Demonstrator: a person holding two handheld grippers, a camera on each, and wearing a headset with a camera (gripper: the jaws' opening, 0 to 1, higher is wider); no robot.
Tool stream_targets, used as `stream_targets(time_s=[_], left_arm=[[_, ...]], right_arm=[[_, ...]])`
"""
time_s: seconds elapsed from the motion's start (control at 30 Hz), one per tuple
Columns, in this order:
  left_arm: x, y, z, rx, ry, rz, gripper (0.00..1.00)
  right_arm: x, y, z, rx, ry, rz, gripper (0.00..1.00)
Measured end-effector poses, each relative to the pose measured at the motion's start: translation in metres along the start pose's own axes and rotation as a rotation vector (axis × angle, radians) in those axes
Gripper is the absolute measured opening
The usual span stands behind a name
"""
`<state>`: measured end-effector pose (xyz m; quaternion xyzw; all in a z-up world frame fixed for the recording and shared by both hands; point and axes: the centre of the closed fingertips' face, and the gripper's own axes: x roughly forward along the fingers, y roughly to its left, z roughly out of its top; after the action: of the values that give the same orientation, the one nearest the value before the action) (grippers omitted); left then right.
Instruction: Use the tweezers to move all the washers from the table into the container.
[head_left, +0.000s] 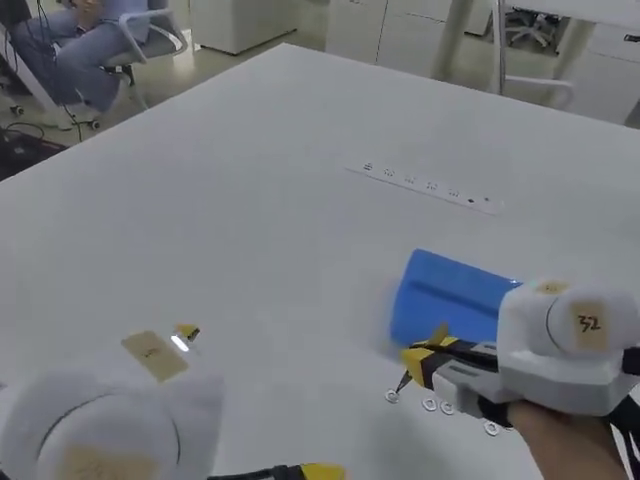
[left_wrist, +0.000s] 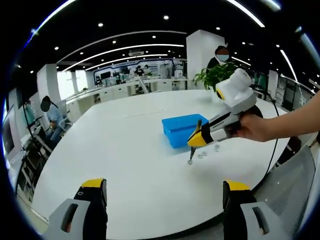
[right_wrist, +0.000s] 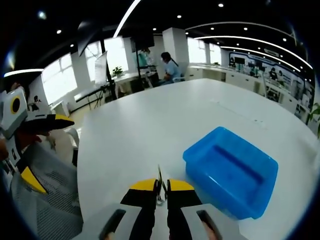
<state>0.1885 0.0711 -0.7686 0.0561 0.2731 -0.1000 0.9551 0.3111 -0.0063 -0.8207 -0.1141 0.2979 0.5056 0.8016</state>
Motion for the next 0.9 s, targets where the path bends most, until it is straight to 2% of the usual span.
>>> stream_targets(time_s=[0.13,0.23,0.6,0.7,0.8,0.9], left_arm=[[-0.003,0.0027,0.0049,-0.003,-0.02,0.018,0.99],[-0.0031,0.0047,0.0058,-0.004,-0.025,0.025,0.99],[-0.0042,0.0051,0.0055,0.003,-0.011,0.036,0.99],[-0.0048,0.0043,0.005,0.004,-0.005,0.038,0.99],[-0.0054,0.0038,0.005,0.005,0.003,0.038,0.99],[-0.0059,0.0037,0.0057,0.001,0.004,0.036,0.99]], right_arm=[[0.0014,0.0016,0.0004,0.026,-0.005,0.006,0.04],[0.0025,0.0009,0.0003,0.013,-0.006,-0.004,0.04],[0.0038,-0.0006,-0.0018,0.013,-0.009,0.008,0.04],[0.0031,0.0022,-0.0034,-0.03,-0.011,0.008,0.03],[0.0024,0.0032,-0.0044,-0.042,-0.007,0.002,0.02],[0.0014,0.0015,-0.0041,-0.022,-0.003,-0.003,0.02]])
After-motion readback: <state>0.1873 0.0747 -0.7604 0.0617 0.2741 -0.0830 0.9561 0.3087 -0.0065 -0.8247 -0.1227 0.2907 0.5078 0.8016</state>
